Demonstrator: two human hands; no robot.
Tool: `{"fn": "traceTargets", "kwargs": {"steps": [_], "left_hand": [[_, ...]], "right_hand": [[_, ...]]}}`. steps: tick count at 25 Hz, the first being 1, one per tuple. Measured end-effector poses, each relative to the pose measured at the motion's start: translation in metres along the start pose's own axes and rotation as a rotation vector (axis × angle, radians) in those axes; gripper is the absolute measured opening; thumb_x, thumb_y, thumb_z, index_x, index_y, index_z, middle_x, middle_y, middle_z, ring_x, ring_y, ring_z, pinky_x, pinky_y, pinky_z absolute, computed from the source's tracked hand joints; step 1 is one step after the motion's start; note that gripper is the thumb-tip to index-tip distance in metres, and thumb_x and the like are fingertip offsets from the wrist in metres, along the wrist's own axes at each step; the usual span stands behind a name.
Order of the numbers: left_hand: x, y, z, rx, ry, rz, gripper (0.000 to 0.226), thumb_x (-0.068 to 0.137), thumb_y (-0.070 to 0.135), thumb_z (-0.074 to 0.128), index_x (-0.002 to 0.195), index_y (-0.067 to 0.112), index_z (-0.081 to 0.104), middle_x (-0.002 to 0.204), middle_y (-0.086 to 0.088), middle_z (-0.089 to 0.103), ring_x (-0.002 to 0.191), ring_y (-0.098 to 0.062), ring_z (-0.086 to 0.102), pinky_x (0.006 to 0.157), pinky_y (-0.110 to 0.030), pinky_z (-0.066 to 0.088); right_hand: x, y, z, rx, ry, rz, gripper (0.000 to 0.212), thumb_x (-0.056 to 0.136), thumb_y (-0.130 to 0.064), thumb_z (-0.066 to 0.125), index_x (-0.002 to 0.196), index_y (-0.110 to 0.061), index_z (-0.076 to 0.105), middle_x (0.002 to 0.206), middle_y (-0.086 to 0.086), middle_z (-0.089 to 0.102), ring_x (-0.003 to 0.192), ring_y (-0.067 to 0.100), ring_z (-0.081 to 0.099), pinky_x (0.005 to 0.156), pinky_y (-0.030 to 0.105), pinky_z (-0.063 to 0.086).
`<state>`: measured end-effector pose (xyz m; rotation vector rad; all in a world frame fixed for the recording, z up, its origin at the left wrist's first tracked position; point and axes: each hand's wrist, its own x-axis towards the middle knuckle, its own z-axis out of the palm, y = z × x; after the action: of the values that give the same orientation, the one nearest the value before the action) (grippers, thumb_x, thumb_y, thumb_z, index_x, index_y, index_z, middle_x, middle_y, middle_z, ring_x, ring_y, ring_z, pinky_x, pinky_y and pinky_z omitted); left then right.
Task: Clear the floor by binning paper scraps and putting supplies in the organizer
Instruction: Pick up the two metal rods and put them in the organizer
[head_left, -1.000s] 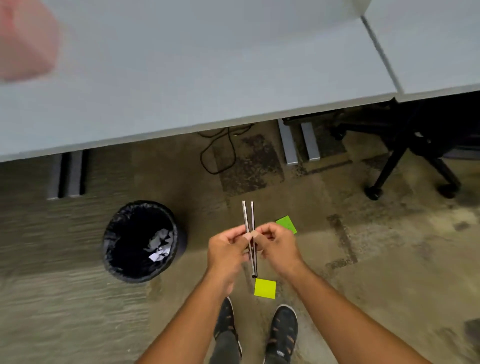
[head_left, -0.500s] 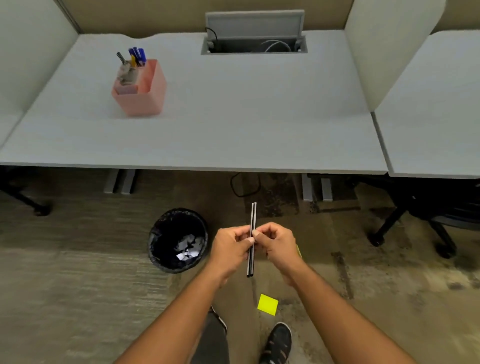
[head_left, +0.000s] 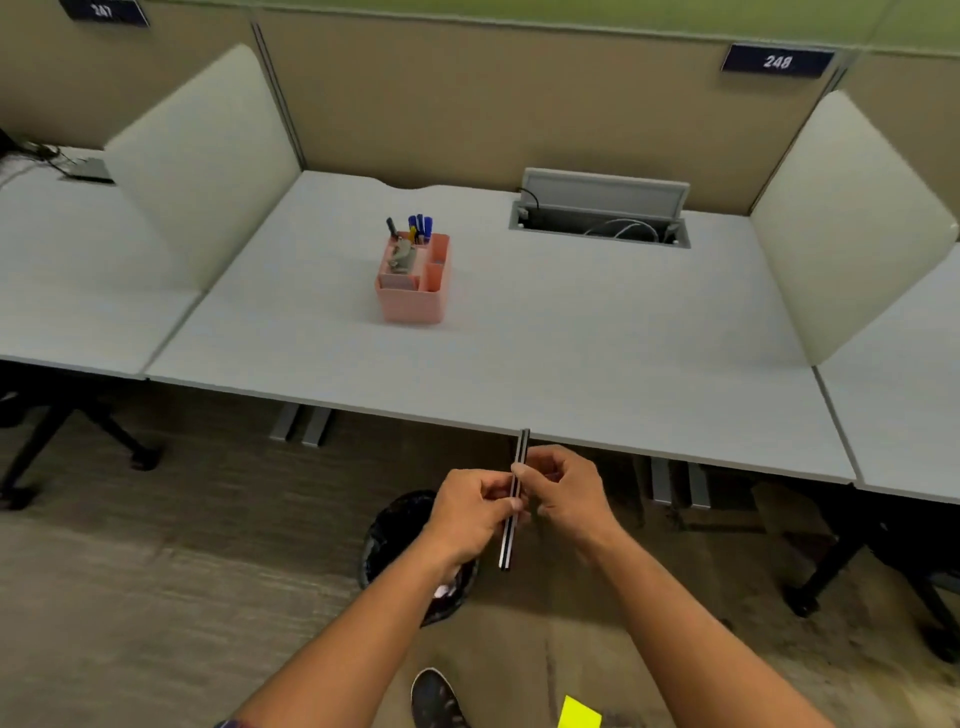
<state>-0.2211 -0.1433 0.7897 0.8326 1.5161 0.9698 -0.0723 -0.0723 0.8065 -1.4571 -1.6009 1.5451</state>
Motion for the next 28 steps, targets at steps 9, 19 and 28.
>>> {"fn": "traceTargets", "kwargs": {"steps": [9, 19, 28], "left_hand": [[0.025, 0.033, -0.091, -0.147, 0.054, 0.008, 0.023, 0.092, 0.009, 0.075, 0.106, 0.026, 0.081, 0.102, -0.006, 0.083, 0.095, -0.027, 0.081, 0.087, -0.042, 0.066], [0.144, 0.087, -0.150, 0.023, 0.201, -0.011, 0.019, 0.094, 0.017, 0.074, 0.111, 0.025, 0.078, 0.104, 0.005, 0.081, 0.085, -0.013, 0.081, 0.083, -0.034, 0.064], [0.291, 0.153, -0.196, 0.125, 0.379, -0.042, 0.020, 0.095, 0.012, 0.071, 0.110, 0.022, 0.078, 0.112, 0.001, 0.074, 0.095, -0.016, 0.070, 0.074, -0.019, 0.056]], "right_hand": [[0.063, -0.083, 0.067, 0.093, -0.144, -0.065, 0.013, 0.096, -0.026, 0.068, 0.104, -0.020, 0.076, 0.096, -0.003, 0.082, 0.092, 0.012, 0.078, 0.090, 0.035, 0.059], [0.207, -0.133, 0.085, 0.028, -0.139, -0.143, 0.008, 0.091, -0.022, 0.071, 0.096, -0.022, 0.077, 0.090, -0.003, 0.081, 0.086, 0.015, 0.078, 0.085, 0.035, 0.064], [0.388, -0.200, 0.072, 0.177, 0.053, -0.135, 0.010, 0.095, -0.017, 0.068, 0.089, -0.022, 0.074, 0.082, -0.007, 0.080, 0.078, 0.014, 0.079, 0.062, 0.020, 0.060]]}}
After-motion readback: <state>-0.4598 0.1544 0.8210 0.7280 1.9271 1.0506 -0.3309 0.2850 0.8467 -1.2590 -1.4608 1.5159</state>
